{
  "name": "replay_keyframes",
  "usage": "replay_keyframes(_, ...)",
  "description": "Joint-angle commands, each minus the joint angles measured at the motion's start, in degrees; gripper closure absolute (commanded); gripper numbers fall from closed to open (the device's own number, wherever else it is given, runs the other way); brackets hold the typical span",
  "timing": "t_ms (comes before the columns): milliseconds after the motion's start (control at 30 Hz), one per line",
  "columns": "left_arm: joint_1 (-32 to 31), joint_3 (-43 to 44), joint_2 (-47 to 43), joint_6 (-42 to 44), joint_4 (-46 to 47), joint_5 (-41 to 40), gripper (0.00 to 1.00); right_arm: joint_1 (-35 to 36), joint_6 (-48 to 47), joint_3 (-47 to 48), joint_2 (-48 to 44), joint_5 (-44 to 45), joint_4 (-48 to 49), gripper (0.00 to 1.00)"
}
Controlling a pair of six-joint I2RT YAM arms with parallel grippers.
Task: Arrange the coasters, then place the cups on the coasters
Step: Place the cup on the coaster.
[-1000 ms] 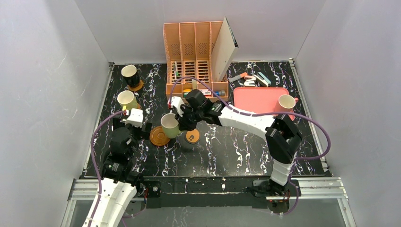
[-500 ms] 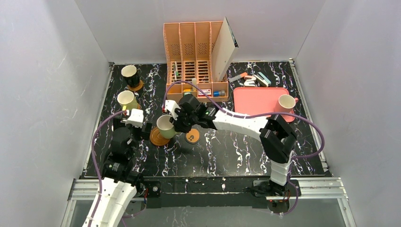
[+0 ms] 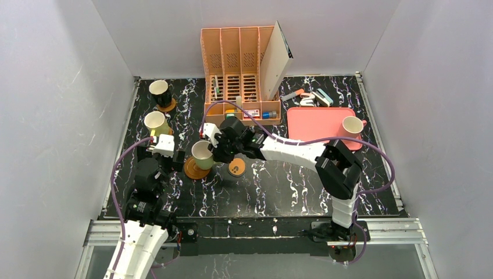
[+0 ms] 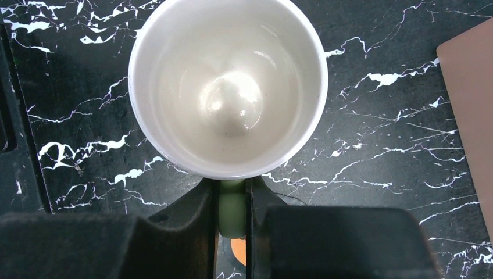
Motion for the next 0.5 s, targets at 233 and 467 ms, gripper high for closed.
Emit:
replay_keyframes(233,1.27,-0.42,-0.48,-0.24,0.11,0.26,0.02,-0.06,0.85,4.8,2.3,-2.47,4.94,0.99)
replay_keyframes(467,1.74,-0.42,-0.72,-0.25,0.04,0.29,0.02,-0.08,1.55,8.28,3.78,-3.37,1.51,0.99)
